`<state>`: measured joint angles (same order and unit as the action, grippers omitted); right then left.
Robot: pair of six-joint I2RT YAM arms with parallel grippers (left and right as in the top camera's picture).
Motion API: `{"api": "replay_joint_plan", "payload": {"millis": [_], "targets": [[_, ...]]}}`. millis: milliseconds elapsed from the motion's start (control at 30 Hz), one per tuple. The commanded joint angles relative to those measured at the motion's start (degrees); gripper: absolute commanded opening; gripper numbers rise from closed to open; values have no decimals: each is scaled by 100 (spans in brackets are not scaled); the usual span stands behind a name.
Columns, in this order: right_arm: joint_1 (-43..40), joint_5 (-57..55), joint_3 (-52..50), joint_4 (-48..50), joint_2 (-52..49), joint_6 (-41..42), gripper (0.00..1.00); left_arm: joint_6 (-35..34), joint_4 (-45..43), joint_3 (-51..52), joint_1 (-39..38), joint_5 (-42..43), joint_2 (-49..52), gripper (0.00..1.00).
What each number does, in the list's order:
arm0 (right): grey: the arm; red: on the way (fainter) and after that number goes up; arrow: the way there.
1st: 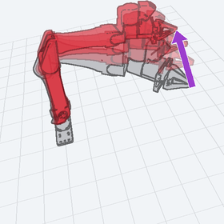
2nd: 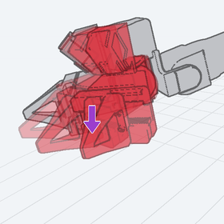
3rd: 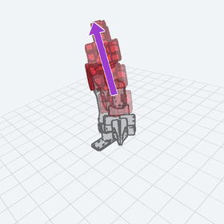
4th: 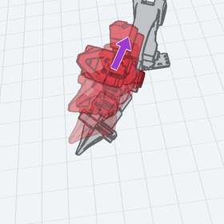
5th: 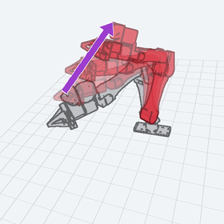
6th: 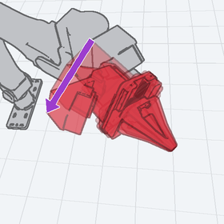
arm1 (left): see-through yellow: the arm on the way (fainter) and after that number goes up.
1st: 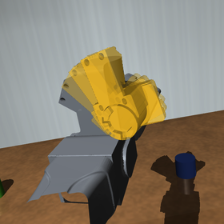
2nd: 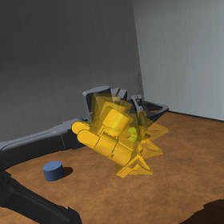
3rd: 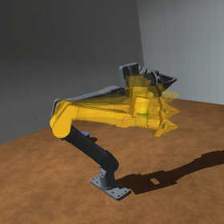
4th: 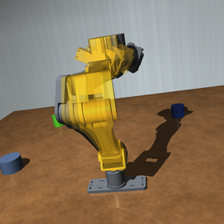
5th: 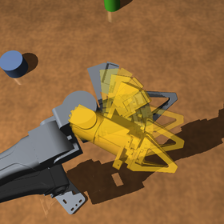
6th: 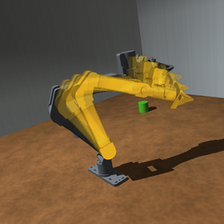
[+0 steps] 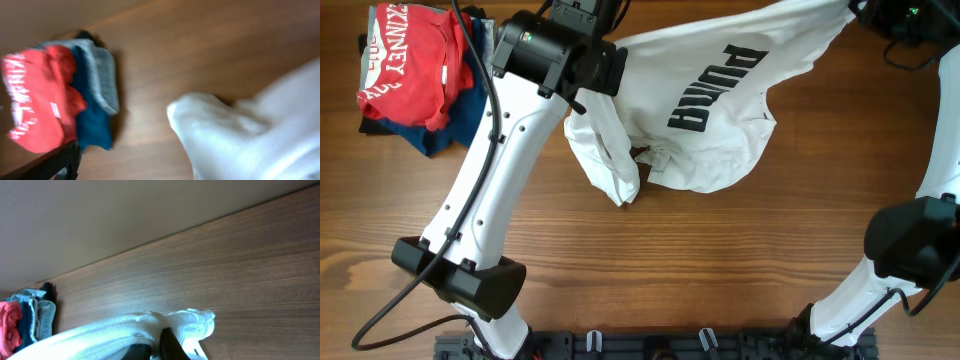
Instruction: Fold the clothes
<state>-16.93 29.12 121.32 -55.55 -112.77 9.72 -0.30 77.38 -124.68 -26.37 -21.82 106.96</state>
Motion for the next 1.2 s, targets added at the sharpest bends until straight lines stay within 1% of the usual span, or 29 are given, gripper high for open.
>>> {"api": "replay_joint_plan", "payload": {"millis": [0, 100, 200, 267, 400, 533, 567, 600, 733, 833, 967, 1033, 1133, 1167], "targets": [[-190, -339, 17, 28, -26, -190, 4, 164, 367, -81, 140, 1233, -227, 100], [-192, -363, 17, 28, -26, -210, 4, 157, 789, -81, 195, 1209, -216, 100], [-192, -378, 17, 37, -26, -208, 4, -28, 994, -81, 435, 682, -216, 100], [-192, -378, 17, 31, -26, -210, 4, -142, 992, -90, 640, 507, -219, 100], [-192, -378, 17, -15, -26, -205, 4, -140, 988, -192, 1056, 503, -219, 100], [-190, -376, 17, -74, -26, -205, 4, 11, 944, -208, 1088, 645, -216, 100], [-190, -378, 17, -96, -26, -208, 4, 11, 911, -208, 1088, 848, -212, 100], [-190, -378, 17, -118, -26, -205, 4, 11, 857, -208, 1084, 1233, -190, 100], [-190, -378, 17, -133, -26, -205, 4, 20, 780, -184, 1029, 2236, -17, 95], [-190, -378, 17, -131, -26, -208, 4, 188, 885, -76, 837, 2553, 262, 95], [-190, -378, 17, -131, -26, -208, 4, 448, 1110, 214, 398, 2704, 656, 95], [-190, -378, 17, -127, -26, -210, 4, 461, 1187, 310, 146, 3005, 835, 95], [-190, -378, 17, -129, -26, -205, 4, 457, 1187, 409, -177, 3713, 1010, 94], [-190, -378, 17, -129, -26, -208, 4, 448, 1185, 442, -275, 3901, 1038, 96]]}}
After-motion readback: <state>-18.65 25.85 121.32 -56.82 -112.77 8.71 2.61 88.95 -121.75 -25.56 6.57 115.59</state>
